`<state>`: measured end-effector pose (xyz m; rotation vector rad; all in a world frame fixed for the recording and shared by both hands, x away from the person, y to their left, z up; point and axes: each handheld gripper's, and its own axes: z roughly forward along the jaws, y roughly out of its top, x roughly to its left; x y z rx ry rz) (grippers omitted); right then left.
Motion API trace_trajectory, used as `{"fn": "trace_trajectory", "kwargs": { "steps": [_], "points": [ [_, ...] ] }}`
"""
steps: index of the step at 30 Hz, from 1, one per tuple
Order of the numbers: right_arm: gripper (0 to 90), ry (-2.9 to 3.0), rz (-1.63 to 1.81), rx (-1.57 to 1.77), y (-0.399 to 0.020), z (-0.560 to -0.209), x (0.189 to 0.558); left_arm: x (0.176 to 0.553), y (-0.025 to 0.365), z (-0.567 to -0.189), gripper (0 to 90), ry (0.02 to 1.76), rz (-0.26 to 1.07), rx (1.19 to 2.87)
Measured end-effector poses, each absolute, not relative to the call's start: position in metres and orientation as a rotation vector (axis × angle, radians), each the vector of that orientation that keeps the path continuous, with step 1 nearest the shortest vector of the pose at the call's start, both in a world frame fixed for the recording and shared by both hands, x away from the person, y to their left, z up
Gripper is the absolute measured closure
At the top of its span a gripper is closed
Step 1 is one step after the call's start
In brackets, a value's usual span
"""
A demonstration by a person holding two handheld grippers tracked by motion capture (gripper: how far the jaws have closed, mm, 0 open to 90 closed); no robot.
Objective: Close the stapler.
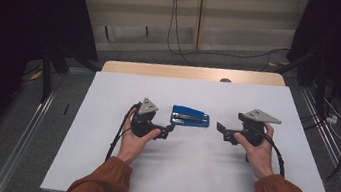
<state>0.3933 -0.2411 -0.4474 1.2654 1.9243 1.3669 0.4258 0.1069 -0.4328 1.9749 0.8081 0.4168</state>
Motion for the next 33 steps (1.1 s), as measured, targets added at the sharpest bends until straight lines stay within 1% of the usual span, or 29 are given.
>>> {"fn": "trace_trajectory", "kwargs": {
  "steps": [4, 7, 12, 16, 23, 28, 33],
  "points": [
    [2.6, 1.903, 1.344, 1.236, -0.24, -0.445, 0.389, 0.419, 0.116, -0.43, 3.5, 0.768, 0.43, 1.931],
    [2.9, 1.894, 1.344, 1.246, -0.24, -0.444, 0.388, 0.415, 0.122, -0.427, 3.5, 0.788, 0.416, 1.906],
    [4.6, 1.888, 1.338, 1.235, -0.238, -0.443, 0.381, 0.411, 0.13, -0.427, 3.5, 0.801, 0.454, 1.913],
    [5.5, 1.869, 1.316, 1.229, -0.24, -0.441, 0.376, 0.409, 0.138, -0.426, 3.8, 0.831, 0.448, 1.886],
    [4.3, 1.832, 1.313, 1.249, -0.246, -0.436, 0.365, 0.398, 0.149, -0.424, 3.7, 0.843, 0.484, 1.874],
    [3.5, 1.825, 1.303, 1.246, -0.247, -0.436, 0.358, 0.387, 0.161, -0.422, 3.6, 0.847, 0.476, 1.834],
    [3.3, 1.806, 1.298, 1.216, -0.248, -0.434, 0.35, 0.376, 0.172, -0.42, 3.6, 0.867, 0.524, 1.816]
  ]
}}
